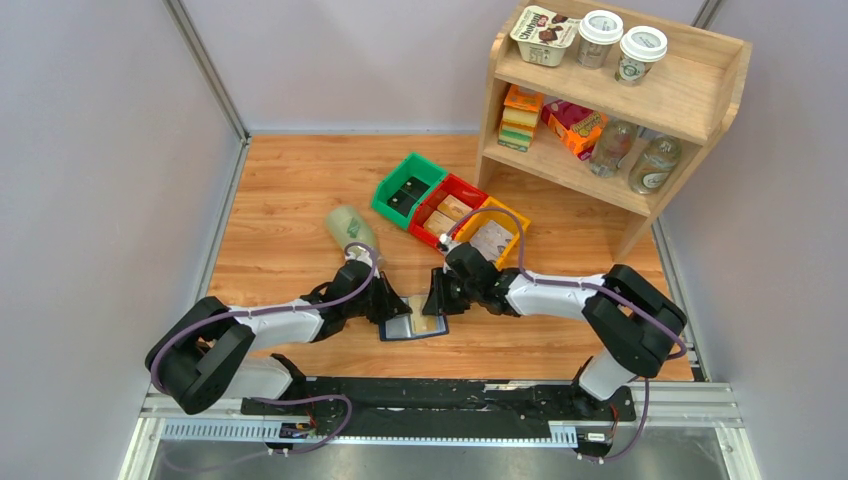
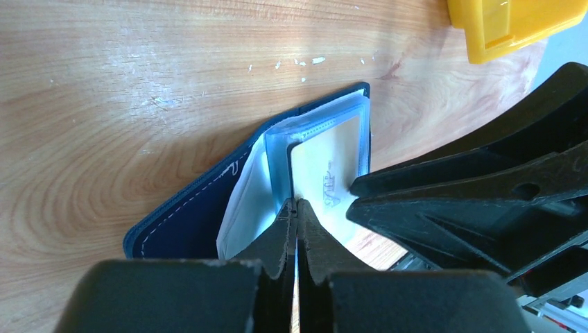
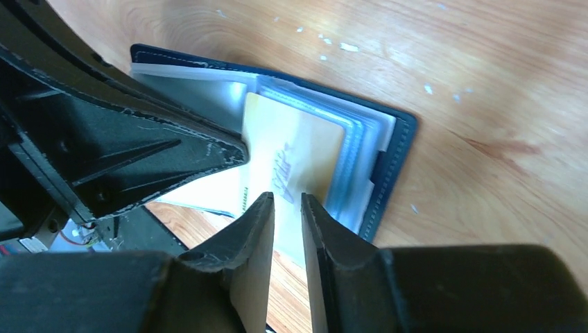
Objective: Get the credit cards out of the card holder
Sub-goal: Remove the credit card from the card holder.
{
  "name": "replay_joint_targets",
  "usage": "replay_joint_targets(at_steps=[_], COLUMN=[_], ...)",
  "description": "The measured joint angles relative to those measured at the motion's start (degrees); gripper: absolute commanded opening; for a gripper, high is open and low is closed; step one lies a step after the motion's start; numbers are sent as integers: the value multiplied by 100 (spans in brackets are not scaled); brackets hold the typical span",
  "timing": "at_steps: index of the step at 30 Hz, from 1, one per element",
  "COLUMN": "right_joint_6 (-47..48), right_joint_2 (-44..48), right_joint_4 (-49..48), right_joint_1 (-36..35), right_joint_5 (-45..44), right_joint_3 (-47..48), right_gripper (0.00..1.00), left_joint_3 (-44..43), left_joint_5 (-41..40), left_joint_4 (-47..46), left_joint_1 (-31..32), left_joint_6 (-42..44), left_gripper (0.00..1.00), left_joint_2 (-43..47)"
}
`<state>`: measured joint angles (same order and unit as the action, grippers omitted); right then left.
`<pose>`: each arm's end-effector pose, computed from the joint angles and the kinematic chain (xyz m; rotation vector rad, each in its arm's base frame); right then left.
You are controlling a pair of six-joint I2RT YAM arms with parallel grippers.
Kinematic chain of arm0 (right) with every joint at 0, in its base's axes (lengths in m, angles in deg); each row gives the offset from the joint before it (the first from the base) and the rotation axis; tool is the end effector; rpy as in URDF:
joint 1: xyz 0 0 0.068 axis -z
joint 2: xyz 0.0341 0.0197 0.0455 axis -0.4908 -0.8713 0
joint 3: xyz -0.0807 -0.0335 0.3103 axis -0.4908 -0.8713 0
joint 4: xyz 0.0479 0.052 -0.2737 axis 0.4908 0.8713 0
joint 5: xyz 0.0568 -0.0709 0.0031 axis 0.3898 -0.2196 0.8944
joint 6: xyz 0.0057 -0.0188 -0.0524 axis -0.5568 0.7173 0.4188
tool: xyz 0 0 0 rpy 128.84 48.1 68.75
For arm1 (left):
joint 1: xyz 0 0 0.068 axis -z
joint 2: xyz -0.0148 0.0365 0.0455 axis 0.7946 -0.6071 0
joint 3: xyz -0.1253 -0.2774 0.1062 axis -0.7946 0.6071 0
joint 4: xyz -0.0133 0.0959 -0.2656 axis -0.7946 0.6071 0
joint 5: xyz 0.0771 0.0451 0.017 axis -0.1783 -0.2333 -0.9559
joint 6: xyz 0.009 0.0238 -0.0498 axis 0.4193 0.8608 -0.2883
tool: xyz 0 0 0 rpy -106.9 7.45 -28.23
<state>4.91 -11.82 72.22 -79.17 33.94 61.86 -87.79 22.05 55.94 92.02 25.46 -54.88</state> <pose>0.2028 0.2536 0.1810 -0.3403 2.6203 0.9199 0.1679 -0.1476 0.1591 -0.3396 2.4966 -1.0521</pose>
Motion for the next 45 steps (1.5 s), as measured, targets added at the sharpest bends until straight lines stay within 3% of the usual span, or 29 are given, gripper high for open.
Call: replay_joint_targets(at_steps=[5,11,22,24,27,33,45], right_joint_6=[24,42,74,85,87,87,63], right_joint_2=[251,219,35,11,-4,-33,-219], right_joint_4=[496,614,525,525,527,538,431], right_joint_1=[0,11,63,76,92,109,109], right_joint_5=[-466,-570,-326,-291,-251,-188,-109], right_joint_3=[0,2,94,116,120,136,214], right_gripper=[27,19,12,12,11,11,0], left_joint_3=[0,0,0,0,0,0,109], left_joint_5=[17,35,2,2,20,-66,-356], left_joint_4=[-2,-4,-7,-48,-125,-175,-52], left_joint_1=[0,0,-15,-17,-20,-61,-79], left_joint_6=[20,22,79,83,81,85,76], left_gripper=[0,0,26,27,25,0,0], left_joint_2=[0,0,-11,-48,-101,-120,376])
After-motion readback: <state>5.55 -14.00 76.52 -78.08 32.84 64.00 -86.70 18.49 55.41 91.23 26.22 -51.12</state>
